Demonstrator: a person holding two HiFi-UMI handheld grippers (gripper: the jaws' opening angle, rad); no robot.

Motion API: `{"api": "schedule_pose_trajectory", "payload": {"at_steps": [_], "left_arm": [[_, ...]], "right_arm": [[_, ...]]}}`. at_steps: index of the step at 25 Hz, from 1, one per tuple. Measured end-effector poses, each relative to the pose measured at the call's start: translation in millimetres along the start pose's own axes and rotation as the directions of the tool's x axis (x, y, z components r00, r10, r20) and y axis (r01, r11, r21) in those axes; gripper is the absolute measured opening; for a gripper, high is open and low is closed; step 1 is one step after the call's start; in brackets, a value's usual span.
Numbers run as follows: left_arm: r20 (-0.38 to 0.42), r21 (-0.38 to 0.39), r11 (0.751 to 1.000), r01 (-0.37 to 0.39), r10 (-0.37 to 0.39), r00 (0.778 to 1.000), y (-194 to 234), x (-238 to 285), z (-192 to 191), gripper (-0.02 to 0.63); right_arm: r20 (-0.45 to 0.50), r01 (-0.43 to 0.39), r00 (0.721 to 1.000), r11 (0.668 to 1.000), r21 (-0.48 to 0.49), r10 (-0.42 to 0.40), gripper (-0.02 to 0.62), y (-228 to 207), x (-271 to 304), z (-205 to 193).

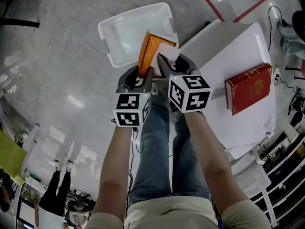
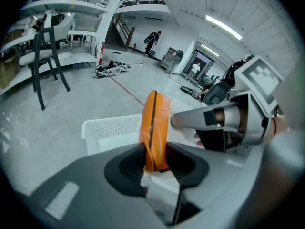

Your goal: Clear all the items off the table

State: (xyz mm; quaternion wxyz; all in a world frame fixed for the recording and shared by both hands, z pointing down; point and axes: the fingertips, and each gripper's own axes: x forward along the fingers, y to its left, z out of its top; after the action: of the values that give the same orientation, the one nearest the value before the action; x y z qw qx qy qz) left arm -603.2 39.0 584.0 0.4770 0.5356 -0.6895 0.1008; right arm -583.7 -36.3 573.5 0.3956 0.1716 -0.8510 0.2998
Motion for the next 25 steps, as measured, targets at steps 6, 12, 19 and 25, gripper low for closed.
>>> {"api": "schedule_pose_trajectory", "payload": {"at_steps": [6,12,19,25], "left_arm": [[-0.003,-0.024,0.999,-0.021,0.021,1.0,14,8,-5,0.129],[-0.004,-0.04,0.998,-0.039,0.039,0.999,23,10,-6,0.132],[-0.005,-0.052,0.996,-0.074,0.074,0.997,31,10,-4,0.143],[0.007,-0.048,0.991,-0.122,0.122,0.992,40,9,0,0.105]], "right_arm": [[-0.023,-0.003,1.0,1.0,-0.021,0.003,0.156,3,18,-3],[-0.038,-0.011,0.999,0.999,-0.034,0.01,0.158,7,27,-4],[-0.043,-0.025,0.999,1.0,-0.018,0.025,0.163,10,30,-3],[-0.021,-0.027,0.999,0.999,-0.035,0.026,0.166,12,27,4]]}}
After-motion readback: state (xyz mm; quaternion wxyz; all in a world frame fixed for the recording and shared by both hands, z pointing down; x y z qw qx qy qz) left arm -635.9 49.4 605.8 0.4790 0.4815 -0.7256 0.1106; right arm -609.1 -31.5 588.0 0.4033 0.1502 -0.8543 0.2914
